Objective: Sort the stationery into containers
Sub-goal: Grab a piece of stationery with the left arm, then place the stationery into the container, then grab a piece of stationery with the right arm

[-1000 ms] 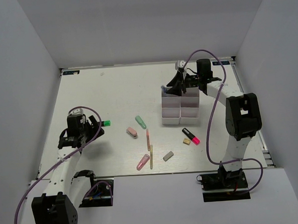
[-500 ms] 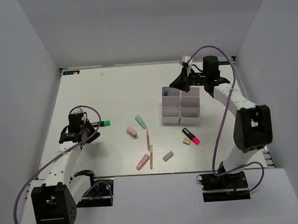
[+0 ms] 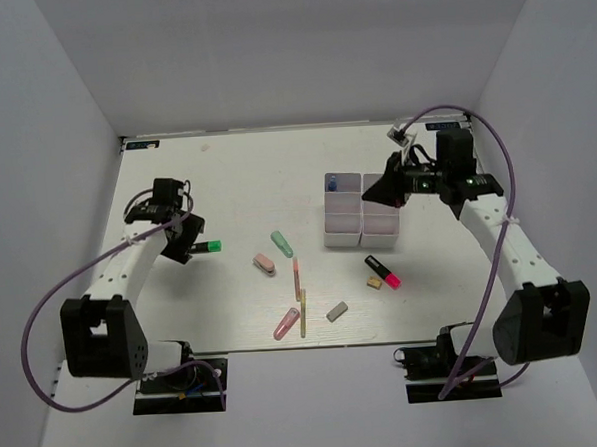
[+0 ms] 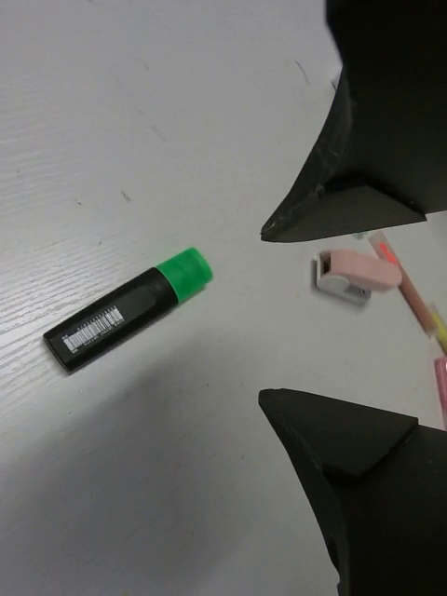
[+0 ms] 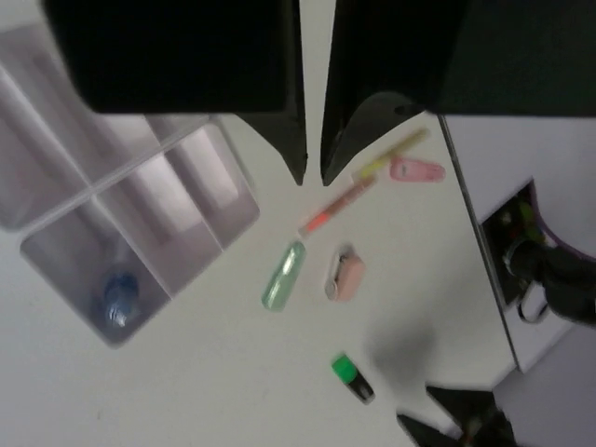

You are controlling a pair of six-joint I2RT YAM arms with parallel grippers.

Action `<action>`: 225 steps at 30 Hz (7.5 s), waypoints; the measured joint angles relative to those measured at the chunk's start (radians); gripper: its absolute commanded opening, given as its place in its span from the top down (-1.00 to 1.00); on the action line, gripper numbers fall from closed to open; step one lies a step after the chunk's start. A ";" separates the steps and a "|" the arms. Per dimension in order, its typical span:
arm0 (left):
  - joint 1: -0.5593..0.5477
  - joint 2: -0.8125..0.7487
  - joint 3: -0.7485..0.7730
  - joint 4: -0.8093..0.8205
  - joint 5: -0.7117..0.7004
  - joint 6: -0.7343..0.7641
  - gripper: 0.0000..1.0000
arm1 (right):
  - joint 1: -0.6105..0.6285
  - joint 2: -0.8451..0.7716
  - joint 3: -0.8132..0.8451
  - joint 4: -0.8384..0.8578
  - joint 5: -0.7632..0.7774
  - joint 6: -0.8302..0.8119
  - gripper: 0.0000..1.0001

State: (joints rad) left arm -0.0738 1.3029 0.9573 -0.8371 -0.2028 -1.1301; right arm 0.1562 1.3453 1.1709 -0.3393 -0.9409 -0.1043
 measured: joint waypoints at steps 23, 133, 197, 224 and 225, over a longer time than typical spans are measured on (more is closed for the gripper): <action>-0.047 0.428 0.203 -0.212 -0.071 -0.380 -0.45 | -0.091 -0.250 -0.221 -0.169 0.108 -0.027 0.22; -0.711 0.918 0.671 1.457 0.449 0.935 0.99 | -0.450 -0.257 -0.368 -0.023 0.024 -0.027 1.00; -0.388 -0.528 -0.301 0.143 -0.035 0.681 -0.83 | 0.153 -0.219 -0.428 -0.435 0.546 -0.350 -0.13; -0.137 -0.626 -0.422 0.217 0.250 0.686 -0.91 | 0.309 0.014 -0.429 -0.088 0.847 -0.184 -0.04; -0.137 -0.627 -0.422 0.217 0.251 0.686 -0.91 | 0.312 0.014 -0.433 -0.075 0.853 -0.185 -0.04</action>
State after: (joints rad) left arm -0.2104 0.6762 0.5350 -0.6205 0.0479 -0.4446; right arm 0.4679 1.3594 0.7383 -0.4145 -0.0875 -0.2897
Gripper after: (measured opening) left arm 0.946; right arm 0.523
